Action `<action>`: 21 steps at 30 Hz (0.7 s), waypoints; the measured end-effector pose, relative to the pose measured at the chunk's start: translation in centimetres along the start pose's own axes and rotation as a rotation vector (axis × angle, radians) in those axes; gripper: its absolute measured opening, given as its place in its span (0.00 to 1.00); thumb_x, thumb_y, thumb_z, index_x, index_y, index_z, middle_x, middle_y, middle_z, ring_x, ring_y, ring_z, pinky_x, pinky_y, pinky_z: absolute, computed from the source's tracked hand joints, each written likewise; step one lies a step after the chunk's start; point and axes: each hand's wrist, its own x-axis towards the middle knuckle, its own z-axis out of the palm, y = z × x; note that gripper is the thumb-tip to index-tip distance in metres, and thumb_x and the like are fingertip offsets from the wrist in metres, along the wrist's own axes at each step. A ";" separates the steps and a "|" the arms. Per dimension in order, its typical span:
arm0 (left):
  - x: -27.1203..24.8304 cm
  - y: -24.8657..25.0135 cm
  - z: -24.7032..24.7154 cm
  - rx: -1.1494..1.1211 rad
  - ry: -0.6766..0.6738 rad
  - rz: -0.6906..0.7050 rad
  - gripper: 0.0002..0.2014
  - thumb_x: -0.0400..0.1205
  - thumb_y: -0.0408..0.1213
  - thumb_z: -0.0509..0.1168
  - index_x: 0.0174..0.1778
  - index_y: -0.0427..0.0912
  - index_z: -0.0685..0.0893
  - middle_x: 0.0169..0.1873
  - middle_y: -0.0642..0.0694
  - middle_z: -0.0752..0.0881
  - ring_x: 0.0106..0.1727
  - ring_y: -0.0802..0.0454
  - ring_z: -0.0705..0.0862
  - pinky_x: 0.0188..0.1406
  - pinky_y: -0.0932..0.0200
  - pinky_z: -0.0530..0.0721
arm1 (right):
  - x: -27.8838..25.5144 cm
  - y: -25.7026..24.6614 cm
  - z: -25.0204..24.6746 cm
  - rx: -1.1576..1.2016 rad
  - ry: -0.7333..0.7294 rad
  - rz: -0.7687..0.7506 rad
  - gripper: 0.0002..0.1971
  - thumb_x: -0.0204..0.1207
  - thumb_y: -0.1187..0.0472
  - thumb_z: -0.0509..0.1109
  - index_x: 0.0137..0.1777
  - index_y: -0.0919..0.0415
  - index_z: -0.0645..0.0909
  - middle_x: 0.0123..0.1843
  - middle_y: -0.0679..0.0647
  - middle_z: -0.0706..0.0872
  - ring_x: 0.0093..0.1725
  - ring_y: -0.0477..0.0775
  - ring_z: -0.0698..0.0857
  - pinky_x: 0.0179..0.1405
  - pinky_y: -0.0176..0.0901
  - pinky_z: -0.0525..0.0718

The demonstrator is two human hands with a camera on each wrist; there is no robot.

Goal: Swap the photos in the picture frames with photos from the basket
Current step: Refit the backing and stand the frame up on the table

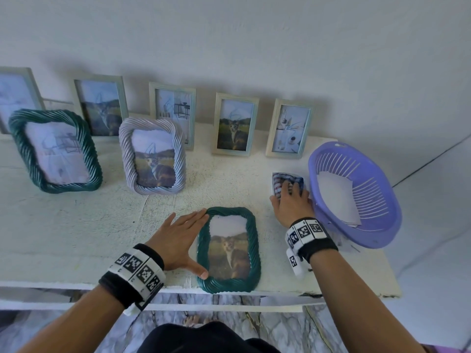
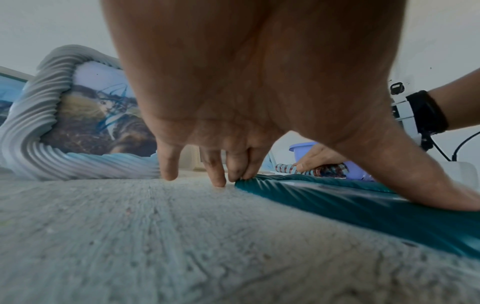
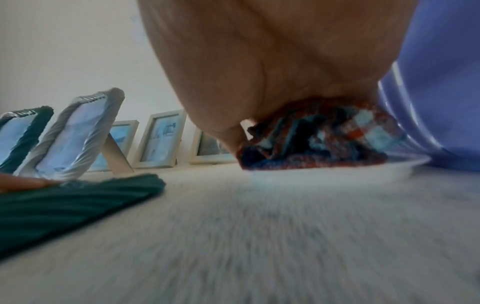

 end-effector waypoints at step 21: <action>-3.5 4.2 0.8 -0.419 0.195 -0.154 0.39 0.80 0.64 0.61 0.84 0.52 0.57 0.82 0.52 0.63 0.80 0.51 0.64 0.77 0.54 0.64 | -11.7 -3.5 1.4 0.460 -0.081 -0.248 0.11 0.83 0.50 0.60 0.56 0.56 0.76 0.47 0.54 0.78 0.47 0.55 0.79 0.41 0.44 0.72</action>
